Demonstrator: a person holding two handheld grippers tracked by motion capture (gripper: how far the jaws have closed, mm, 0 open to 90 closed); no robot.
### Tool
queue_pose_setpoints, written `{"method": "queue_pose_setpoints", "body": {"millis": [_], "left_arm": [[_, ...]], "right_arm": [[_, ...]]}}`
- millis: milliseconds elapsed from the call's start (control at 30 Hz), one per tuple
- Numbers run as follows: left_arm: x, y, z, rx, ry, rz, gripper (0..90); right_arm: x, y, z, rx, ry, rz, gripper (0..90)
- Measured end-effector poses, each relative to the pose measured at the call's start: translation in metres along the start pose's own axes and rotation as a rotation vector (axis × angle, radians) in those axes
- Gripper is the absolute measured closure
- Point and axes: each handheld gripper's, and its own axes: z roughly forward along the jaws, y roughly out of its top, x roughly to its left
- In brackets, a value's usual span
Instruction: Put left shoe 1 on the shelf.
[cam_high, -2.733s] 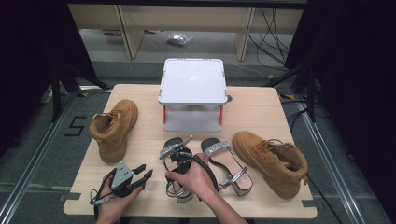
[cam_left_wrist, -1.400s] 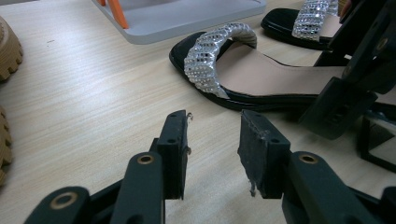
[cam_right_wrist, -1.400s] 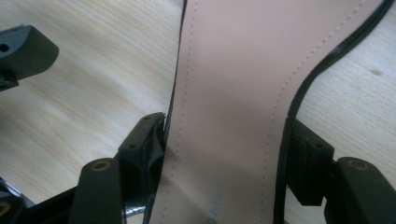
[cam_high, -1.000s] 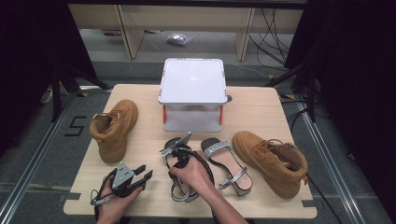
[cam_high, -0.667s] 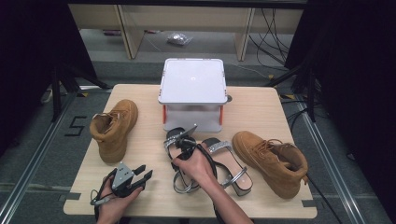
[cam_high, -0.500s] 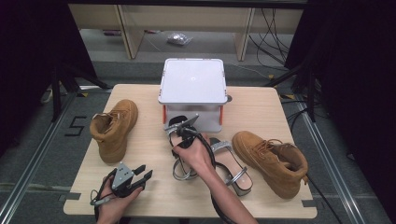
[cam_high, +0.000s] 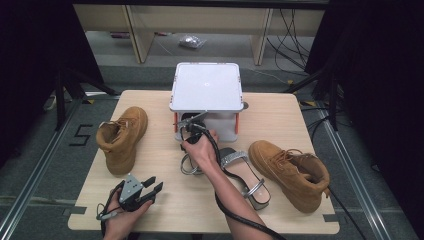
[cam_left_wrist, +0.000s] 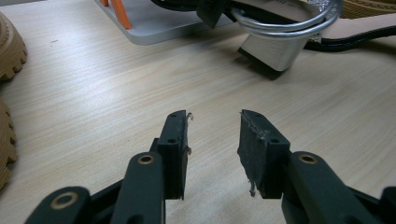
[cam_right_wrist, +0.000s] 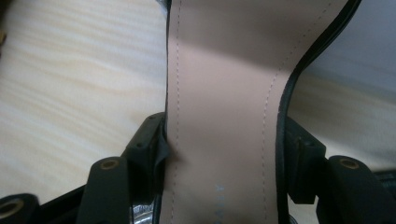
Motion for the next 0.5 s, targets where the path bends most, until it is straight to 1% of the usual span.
{"method": "queue_pose_setpoints", "body": {"millis": [100,133,167,200,233,267,300,333,367,400,433,500], "left_arm": [[-0.001,0.0,0.0,0.0,0.0,-0.003,61.5],[0.0,0.0,0.0,0.002,0.001,-0.001,61.5],[0.0,0.0,-0.001,0.002,0.001,-0.001,61.5],[0.0,0.0,-0.001,0.002,0.001,-0.001,61.5],[0.0,0.0,-0.001,0.001,0.001,-0.001,61.5],[0.0,0.0,-0.001,0.005,0.002,-0.001,61.4],[0.0,0.0,-0.001,0.003,0.002,-0.002,61.5],[0.0,0.0,-0.001,0.0,-0.001,-0.002,61.4],[0.0,0.0,0.0,0.002,0.0,-0.001,61.5],[0.0,0.0,0.0,0.002,-0.001,0.0,61.5],[-0.001,0.0,0.0,0.003,-0.001,0.001,61.5],[-0.001,0.0,-0.001,0.004,0.001,0.0,61.5]], "right_arm": [[0.0,0.002,0.003,-0.015,0.003,-0.014,42.5],[0.001,0.003,0.005,-0.01,0.001,-0.002,42.5],[0.001,0.004,0.009,-0.012,-0.006,0.0,42.5],[0.001,0.004,0.01,-0.017,0.002,0.011,42.5],[-0.001,0.005,0.013,-0.015,0.006,-0.003,42.4],[-0.001,0.004,0.014,-0.021,0.0,0.013,42.3],[-0.004,0.005,0.016,-0.029,-0.012,-0.008,42.2],[-0.003,0.005,0.017,-0.019,-0.019,0.011,42.0],[-0.005,0.005,0.019,-0.037,-0.009,-0.013,41.7],[-0.005,0.005,0.019,-0.037,-0.009,-0.013,41.7],[-0.005,0.006,0.02,-0.021,-0.014,0.001,41.0],[-0.005,0.005,0.021,-0.026,-0.017,0.0,40.6]]}}
